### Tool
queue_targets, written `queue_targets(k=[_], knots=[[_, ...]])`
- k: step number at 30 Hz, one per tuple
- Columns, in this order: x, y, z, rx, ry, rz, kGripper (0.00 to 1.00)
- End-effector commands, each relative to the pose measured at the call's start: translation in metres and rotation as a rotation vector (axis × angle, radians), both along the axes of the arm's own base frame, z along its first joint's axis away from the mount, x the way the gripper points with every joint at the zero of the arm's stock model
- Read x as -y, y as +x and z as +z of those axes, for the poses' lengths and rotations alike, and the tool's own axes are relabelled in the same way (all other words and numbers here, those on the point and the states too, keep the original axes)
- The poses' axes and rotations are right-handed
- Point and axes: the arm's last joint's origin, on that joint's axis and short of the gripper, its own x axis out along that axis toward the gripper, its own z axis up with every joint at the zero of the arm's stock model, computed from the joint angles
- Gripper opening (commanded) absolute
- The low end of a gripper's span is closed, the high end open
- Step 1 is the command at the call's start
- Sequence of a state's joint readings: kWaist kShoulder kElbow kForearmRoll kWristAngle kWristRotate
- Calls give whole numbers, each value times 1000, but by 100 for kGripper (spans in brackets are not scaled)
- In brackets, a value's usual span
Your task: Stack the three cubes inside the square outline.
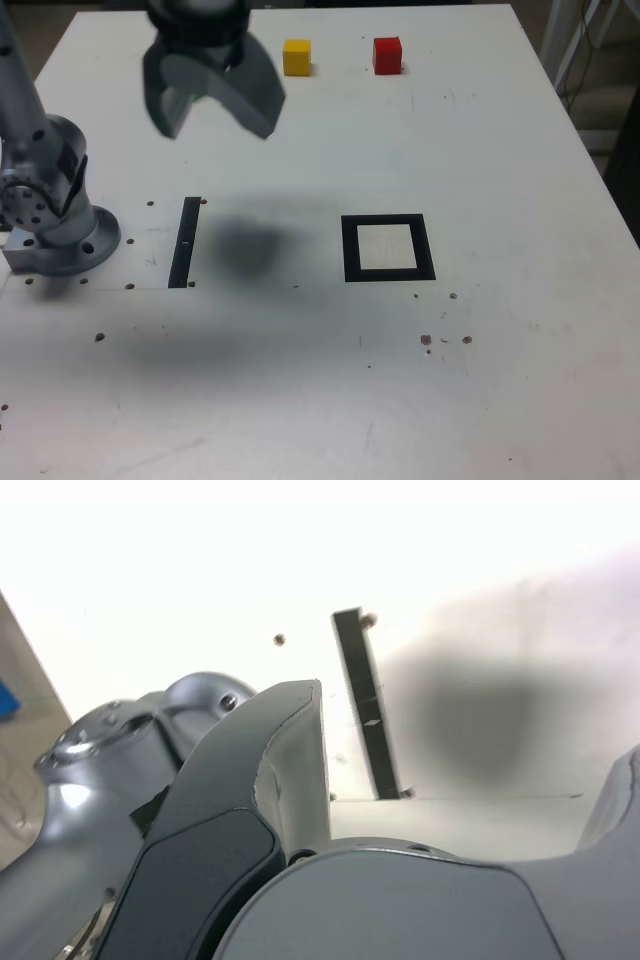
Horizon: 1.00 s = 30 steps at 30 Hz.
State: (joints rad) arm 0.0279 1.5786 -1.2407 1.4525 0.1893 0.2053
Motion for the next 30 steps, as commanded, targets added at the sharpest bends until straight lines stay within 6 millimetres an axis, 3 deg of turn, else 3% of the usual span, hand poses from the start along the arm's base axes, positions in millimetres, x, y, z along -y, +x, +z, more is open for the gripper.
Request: queue_targets(k=[1, 6, 21, 30], knots=[[-5, 7, 4, 17, 9, 2, 97], [-23, 23, 14, 55, 24, 13, 98], [-90, 74, 19, 36, 59, 11, 99], [-148, 101, 9, 7, 54, 40, 100]])
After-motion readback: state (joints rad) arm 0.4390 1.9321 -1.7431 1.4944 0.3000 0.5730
